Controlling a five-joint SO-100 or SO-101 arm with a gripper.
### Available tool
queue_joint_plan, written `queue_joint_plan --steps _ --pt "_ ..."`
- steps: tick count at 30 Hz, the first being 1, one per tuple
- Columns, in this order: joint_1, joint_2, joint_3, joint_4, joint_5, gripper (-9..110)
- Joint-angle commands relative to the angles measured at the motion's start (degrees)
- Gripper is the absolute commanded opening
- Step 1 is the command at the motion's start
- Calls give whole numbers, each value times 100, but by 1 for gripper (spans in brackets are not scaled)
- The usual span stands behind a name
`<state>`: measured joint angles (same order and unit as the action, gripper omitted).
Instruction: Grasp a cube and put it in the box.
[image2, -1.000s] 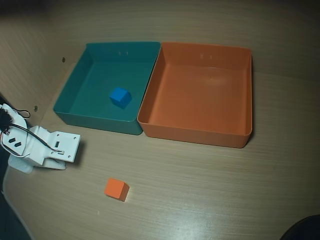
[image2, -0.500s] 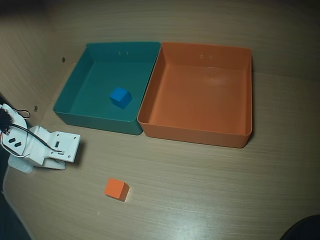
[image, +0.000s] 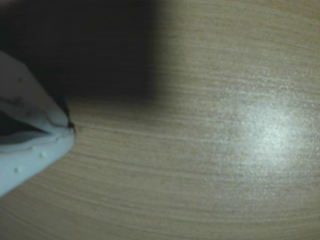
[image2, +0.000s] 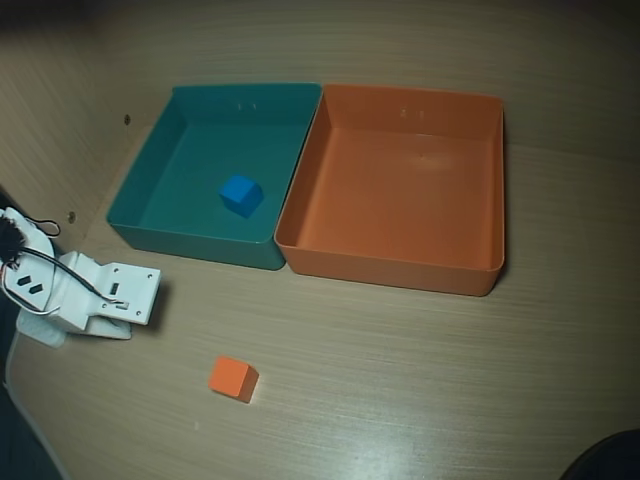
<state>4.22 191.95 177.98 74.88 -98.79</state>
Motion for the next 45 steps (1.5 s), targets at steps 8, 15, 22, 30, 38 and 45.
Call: queue_joint_plan --steps 8,15,22,30,38,45 --pt "44 18 378 105 18 -6" --pt "26 18 378 97 18 -6" --pt "9 18 378 97 18 -6" --pt "9 18 378 88 -62 -6" --pt "70 18 -721 62 -88 -6" --pt "79 -9 -2065 62 -62 -6"
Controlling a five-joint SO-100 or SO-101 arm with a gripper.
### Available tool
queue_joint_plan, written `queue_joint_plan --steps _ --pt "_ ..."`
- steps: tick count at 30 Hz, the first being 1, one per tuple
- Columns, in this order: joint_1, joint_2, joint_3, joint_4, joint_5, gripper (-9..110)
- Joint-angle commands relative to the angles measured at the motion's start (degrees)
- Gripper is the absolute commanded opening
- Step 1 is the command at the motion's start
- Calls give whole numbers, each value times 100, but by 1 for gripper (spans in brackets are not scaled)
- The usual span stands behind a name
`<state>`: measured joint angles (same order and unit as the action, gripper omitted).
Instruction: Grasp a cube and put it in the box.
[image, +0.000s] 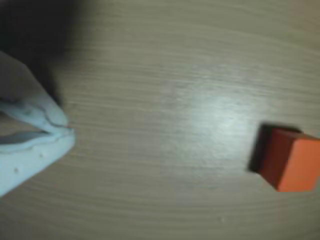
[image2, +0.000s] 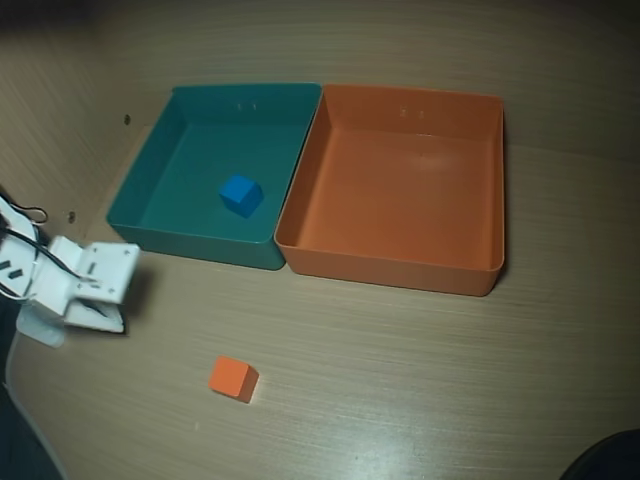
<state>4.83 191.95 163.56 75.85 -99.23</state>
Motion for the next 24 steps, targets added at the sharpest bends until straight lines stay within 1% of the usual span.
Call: queue_joint_plan --steps 1,5,10,17,24 --pt "18 -9 -729 -35 -18 -6" --pt "0 -272 -1046 -35 -35 -6" --pt "-35 -1266 -1538 -44 -53 -6" --pt "-9 -3234 -2971 -44 -53 -6" --pt "18 -5660 -4667 -44 -53 -6"
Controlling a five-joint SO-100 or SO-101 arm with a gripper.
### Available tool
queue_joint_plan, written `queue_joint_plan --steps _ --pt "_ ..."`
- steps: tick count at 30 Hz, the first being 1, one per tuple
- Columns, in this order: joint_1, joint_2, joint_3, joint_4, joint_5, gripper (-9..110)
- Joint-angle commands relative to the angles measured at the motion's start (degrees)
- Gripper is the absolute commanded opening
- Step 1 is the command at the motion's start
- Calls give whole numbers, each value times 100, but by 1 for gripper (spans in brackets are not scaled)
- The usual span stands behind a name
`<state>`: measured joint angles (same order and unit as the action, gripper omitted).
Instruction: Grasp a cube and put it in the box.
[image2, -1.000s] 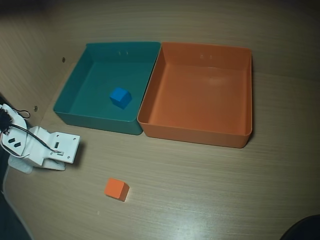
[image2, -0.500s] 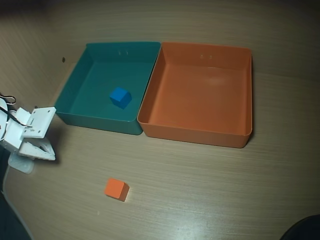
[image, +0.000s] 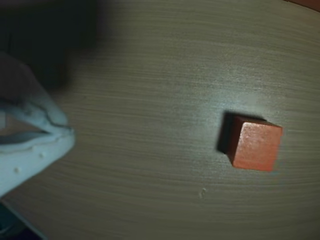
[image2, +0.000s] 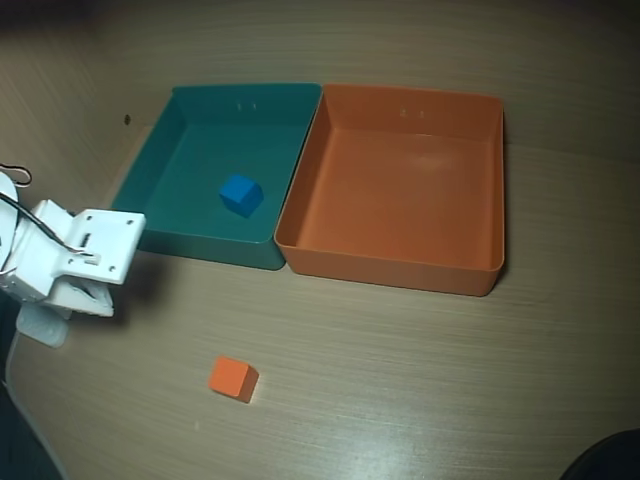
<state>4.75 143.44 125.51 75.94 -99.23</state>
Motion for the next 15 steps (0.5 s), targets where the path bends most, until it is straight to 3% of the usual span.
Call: queue_joint_plan --steps 1,15 --pt "26 -1169 -1099 -53 -53 -6" --pt "308 -4781 -3929 -53 -53 -6"
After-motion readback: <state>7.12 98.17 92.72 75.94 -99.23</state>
